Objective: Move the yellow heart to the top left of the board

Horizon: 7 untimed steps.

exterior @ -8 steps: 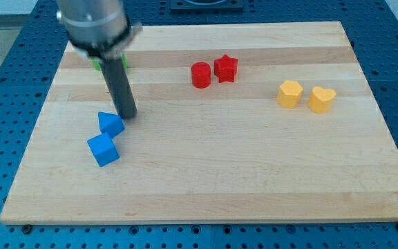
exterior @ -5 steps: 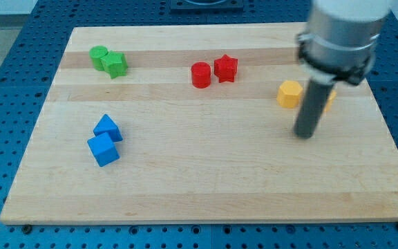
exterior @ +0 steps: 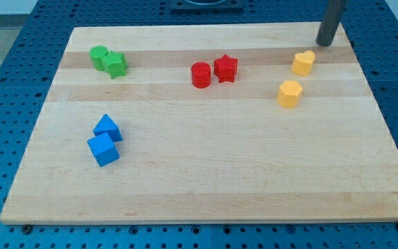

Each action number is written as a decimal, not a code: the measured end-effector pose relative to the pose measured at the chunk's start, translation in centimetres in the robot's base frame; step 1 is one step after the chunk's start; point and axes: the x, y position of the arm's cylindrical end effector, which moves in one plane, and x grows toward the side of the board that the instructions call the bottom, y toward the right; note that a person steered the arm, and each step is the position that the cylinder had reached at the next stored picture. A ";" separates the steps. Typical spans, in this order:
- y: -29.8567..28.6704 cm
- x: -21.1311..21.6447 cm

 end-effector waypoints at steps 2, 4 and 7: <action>0.6 0.6; 1.5 6.2; -10.3 3.0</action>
